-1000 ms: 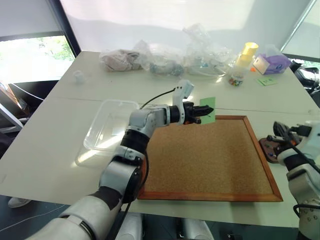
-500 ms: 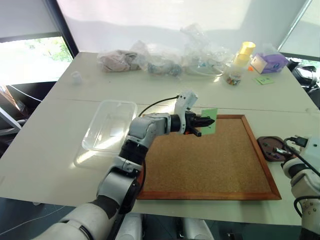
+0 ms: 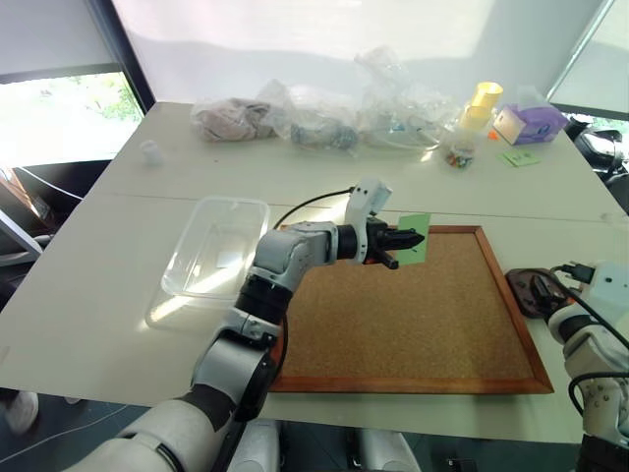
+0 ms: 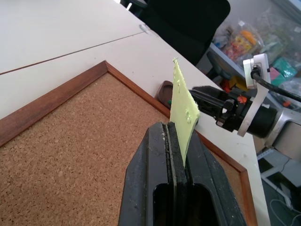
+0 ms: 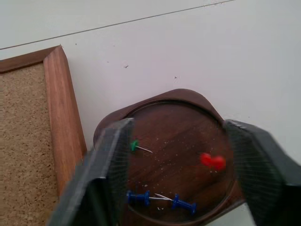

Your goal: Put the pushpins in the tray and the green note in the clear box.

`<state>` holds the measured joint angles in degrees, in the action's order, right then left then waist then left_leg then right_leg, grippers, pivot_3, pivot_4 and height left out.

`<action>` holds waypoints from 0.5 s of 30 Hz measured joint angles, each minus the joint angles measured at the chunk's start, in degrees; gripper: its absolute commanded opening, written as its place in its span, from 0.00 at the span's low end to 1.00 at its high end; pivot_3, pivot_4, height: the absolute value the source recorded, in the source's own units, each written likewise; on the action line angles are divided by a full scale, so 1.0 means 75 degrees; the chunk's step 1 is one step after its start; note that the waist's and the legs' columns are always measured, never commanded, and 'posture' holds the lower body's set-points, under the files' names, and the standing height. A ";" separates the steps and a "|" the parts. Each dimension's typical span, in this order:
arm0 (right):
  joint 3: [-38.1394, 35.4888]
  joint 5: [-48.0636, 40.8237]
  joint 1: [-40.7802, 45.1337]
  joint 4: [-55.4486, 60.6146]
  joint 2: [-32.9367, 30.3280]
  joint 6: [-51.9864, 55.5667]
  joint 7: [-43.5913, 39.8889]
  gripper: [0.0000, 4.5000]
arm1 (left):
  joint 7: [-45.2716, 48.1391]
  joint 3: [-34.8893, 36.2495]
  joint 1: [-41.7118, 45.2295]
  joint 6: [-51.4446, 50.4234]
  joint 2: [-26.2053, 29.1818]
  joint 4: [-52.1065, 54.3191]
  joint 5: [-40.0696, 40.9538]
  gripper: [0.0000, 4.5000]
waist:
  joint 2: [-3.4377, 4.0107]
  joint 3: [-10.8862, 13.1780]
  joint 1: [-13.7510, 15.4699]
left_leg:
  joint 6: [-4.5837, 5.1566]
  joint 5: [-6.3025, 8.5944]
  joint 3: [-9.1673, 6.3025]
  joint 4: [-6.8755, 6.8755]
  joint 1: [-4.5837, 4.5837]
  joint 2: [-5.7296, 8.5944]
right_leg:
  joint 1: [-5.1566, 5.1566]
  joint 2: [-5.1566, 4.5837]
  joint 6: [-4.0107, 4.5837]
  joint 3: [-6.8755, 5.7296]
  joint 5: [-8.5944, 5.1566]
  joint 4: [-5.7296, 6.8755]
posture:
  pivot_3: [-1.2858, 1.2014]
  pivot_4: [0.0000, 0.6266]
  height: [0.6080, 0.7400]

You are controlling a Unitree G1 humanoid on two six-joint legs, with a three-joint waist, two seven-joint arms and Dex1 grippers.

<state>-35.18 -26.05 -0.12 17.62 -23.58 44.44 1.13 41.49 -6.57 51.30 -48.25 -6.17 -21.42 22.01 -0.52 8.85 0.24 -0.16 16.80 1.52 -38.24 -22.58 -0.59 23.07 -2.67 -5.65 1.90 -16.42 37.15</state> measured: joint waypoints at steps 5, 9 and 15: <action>-0.0038 -0.0035 -0.0001 0.0001 0.0001 -0.0098 -0.0120 0.98 | 0.0000 -0.0003 -0.0002 0.0000 0.0017 0.0009 0.0000 0.00 | 0.0000 0.0000 0.0000 | 0.0000 0.0000 0.0000 0.0000 0.0000 0.0000 | 0.0000 0.0000 0.0000 0.0000 0.0000 0.0000 | 0.52 0.24 1.00; -0.0133 -0.0166 -0.0063 0.0054 0.0002 -0.0174 -0.0289 0.98 | -0.0003 0.0004 -0.0002 0.0000 0.0088 0.0043 0.0001 0.00 | 0.0000 0.0000 0.0001 | 0.0000 0.0000 0.0000 0.0000 0.0000 0.0000 | 0.0000 0.0000 0.0000 0.0000 0.0000 0.0000 | 0.52 0.24 1.00; 0.0127 -0.0950 -0.0628 0.1541 -0.0378 -0.0314 -0.1653 0.98 | -0.0264 0.0213 -0.0028 -0.0208 0.0754 0.0872 0.0070 0.00 | 0.0005 0.0003 -0.0121 | 0.0000 0.0000 0.0000 0.0003 0.0002 -0.0005 | 0.0004 0.0005 -0.0001 0.0005 0.0000 0.0007 | 0.52 0.24 1.00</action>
<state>-34.23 -33.17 -4.84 29.18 -26.42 42.08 -11.27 39.51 -4.97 51.09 -49.81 -0.51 -14.88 22.53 -0.48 8.87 -0.66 -0.16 16.80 1.52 -38.22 -22.56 -0.62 23.10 -2.63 -5.66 1.94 -16.42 37.20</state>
